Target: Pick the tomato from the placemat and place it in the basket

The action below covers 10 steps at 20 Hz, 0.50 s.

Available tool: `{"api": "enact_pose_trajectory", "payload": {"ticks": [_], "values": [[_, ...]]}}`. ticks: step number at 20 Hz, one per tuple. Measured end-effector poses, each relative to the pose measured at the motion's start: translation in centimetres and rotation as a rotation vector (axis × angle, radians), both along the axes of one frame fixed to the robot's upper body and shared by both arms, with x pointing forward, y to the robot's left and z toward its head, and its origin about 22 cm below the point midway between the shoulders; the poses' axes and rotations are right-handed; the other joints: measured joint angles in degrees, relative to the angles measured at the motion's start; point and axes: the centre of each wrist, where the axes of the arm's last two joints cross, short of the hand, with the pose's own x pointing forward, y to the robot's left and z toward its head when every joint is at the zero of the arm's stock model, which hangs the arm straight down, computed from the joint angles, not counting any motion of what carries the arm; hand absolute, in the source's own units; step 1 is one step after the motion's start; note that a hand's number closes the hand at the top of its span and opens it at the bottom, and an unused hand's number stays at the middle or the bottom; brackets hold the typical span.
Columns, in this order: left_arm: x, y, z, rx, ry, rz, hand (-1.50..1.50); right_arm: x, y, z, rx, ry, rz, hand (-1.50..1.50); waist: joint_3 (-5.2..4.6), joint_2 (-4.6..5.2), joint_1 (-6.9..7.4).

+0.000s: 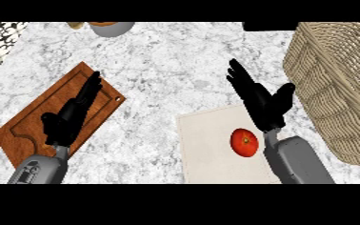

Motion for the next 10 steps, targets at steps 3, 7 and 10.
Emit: {"api": "enact_pose_trajectory", "payload": {"ticks": [3,7,10], "values": [[0.3,0.7,0.5,0.03,0.019,0.046,0.0,-0.7,-2.3,-0.7,0.077,-0.079,-0.056,1.5,-0.64,-0.17,-0.37],[0.4,2.4,0.7,0.073,0.065,0.145,0.0,-1.7,-6.2,-0.2,0.183,-0.336,-0.144,1.5,-0.75,-0.61,-1.92],[0.6,2.7,0.6,0.078,0.108,0.18,0.0,-2.7,-4.7,0.5,0.277,-0.6,-0.135,-1.5,-0.87,-0.84,-2.4]]}}
